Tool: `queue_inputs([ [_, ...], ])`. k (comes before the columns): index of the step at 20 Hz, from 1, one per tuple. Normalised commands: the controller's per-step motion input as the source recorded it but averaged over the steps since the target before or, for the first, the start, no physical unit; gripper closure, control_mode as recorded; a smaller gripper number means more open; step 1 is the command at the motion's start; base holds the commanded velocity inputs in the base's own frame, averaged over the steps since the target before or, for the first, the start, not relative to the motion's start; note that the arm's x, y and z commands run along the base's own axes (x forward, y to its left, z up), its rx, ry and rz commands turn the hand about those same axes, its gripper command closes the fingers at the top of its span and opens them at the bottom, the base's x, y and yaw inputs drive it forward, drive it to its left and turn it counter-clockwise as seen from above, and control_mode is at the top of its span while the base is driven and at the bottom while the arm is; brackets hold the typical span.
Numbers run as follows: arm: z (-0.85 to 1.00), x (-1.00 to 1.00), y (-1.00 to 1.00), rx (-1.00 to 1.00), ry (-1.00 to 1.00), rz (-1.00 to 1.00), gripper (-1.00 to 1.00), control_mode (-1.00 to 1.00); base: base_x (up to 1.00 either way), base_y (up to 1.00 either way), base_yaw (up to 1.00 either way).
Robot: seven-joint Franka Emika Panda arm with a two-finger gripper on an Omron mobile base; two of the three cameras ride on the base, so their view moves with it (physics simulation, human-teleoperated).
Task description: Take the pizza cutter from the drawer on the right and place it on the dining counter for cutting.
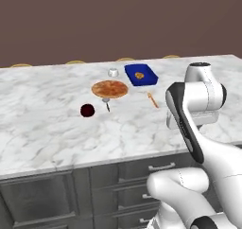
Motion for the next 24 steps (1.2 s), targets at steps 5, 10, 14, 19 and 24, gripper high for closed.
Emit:
queue_inputs([
  [5, 0.00, 0.00, 0.00, 0.00, 0.00, 0.00, 1.00, 1.00, 0.38, 0.50, -0.01],
  [10, 0.00, 0.00, 0.00, 0.00, 0.00, 0.00, 1.00, 1.00, 0.57, 0.30, 0.00],
  [14, 0.00, 0.00, 0.00, 0.00, 0.00, 0.00, 1.00, 1.00, 0.40, 0.04, 0.00],
  [19, 0.00, 0.00, 0.00, 0.00, 0.00, 0.00, 1.00, 1.00, 0.46, 0.00, 0.00],
  [24, 0.00, 0.00, 0.00, 0.00, 0.00, 0.00, 1.00, 1.00, 0.28, 0.00, -0.09],
])
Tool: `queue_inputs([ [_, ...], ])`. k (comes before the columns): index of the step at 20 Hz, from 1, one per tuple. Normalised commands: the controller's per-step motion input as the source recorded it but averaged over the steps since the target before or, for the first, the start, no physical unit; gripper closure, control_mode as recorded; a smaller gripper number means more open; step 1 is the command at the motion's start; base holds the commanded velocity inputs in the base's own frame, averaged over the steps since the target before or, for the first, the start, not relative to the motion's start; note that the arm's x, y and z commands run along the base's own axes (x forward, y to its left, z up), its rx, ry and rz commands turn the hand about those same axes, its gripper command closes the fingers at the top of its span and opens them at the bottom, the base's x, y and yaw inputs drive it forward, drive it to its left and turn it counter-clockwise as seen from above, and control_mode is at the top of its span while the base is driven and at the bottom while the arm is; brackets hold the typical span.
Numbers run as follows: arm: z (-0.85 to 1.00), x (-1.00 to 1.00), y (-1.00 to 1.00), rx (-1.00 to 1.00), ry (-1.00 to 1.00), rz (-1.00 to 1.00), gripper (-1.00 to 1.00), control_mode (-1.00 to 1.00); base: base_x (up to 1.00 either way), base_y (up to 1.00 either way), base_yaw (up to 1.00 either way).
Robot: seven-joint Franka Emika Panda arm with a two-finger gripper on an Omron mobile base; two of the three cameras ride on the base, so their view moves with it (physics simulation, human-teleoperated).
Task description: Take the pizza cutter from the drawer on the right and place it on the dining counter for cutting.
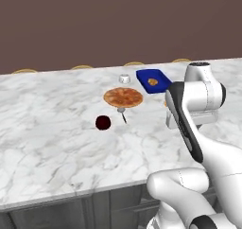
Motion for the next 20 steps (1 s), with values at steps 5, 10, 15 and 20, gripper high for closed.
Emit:
queue_inputs([
  [5, 0.00, 0.00, 0.00, 0.00, 0.00, 0.00, 1.00, 1.00, 0.16, 0.00, -0.17],
  [10, 0.00, 0.00, 0.00, 0.00, 0.00, 0.00, 1.00, 1.00, 0.00, 0.00, -0.02],
  [15, 0.02, 0.07, 0.00, 0.00, 0.01, 0.00, 1.00, -1.00, 0.00, 0.00, 0.00],
  [20, 0.15, 0.91, 0.12, 0.02, 0.07, 0.00, 1.00, -1.00, 0.00, 0.00, 0.00],
])
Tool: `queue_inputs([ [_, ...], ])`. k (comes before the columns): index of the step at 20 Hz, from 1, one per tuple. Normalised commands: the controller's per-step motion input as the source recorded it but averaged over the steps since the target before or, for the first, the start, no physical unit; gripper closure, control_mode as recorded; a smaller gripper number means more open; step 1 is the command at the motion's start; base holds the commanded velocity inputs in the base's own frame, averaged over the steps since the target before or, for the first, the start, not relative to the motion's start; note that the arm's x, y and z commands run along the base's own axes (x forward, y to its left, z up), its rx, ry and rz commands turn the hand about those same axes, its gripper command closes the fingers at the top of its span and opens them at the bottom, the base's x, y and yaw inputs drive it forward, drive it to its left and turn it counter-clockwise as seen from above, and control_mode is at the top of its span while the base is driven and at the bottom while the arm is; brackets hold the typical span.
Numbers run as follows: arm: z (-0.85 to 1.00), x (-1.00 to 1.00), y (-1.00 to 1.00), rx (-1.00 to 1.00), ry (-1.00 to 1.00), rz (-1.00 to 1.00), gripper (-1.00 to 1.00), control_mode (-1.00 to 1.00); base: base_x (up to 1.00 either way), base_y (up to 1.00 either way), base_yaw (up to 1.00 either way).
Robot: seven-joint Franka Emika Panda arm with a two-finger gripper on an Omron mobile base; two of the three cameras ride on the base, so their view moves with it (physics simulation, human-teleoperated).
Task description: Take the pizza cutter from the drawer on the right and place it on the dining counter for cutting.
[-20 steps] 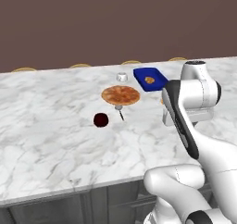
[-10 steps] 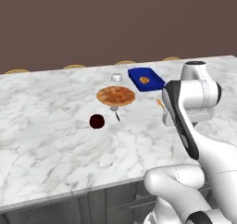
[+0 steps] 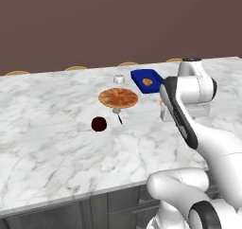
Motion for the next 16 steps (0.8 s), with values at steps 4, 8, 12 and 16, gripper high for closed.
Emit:
queue_inputs([
  [4, -0.03, 1.00, 0.47, 0.00, 0.08, 0.00, 1.00, -1.00, 0.00, 0.00, 0.00],
  [8, -0.05, 1.00, 0.38, 0.00, 0.06, 0.00, 1.00, -1.00, 0.00, 0.00, 0.00],
  [12, -0.22, 1.00, 0.02, 0.00, 0.04, 0.00, 1.00, -1.00, 0.00, 0.00, 0.00],
  [16, -0.42, 1.00, 0.00, 0.00, 0.00, 0.00, 1.00, -1.00, 0.00, 0.00, 0.00],
])
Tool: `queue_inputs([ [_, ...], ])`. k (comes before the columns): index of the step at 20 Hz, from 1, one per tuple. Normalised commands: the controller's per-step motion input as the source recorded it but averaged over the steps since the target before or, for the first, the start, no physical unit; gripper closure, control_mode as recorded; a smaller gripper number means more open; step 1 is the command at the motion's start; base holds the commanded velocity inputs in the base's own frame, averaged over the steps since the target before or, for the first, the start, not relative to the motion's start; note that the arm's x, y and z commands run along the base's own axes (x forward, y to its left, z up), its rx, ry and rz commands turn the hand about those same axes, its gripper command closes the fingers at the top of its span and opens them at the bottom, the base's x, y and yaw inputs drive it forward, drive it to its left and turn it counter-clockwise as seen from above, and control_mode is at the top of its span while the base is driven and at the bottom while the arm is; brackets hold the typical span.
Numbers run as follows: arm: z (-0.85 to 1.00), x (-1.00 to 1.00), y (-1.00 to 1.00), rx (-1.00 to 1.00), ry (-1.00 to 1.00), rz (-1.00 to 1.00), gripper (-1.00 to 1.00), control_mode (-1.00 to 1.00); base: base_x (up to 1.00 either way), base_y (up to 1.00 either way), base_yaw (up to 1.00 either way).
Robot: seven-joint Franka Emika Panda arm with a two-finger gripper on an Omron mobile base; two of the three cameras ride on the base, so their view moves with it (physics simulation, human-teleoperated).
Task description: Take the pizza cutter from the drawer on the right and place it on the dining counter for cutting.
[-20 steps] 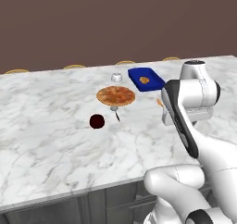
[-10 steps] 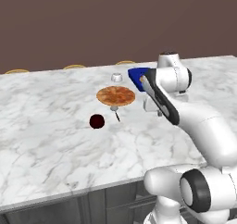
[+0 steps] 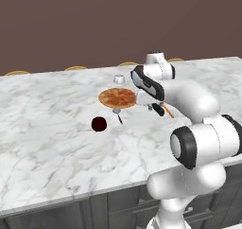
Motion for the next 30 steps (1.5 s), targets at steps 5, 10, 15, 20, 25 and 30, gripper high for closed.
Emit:
queue_inputs([
  [5, -0.46, 1.00, -0.08, 0.04, 0.00, 0.00, 1.00, -1.00, 0.00, 0.00, 0.00],
  [10, -0.86, 0.76, -0.17, 0.02, 0.00, 0.01, 1.00, -1.00, 0.00, 0.00, 0.00],
  [15, -0.71, 0.44, -0.18, 0.04, 0.00, 0.03, 1.00, -1.00, 0.00, 0.00, 0.00],
  [20, -0.37, 0.52, 0.00, 0.00, -0.04, 0.00, 1.00, -1.00, 0.00, 0.00, 0.00],
  [25, -0.20, 0.36, 0.00, 0.00, -0.11, 0.00, 1.00, -1.00, 0.00, 0.00, 0.00],
  [30, -0.22, 0.19, 0.00, 0.00, -0.08, 0.00, 1.00, -1.00, 0.00, 0.00, 0.00],
])
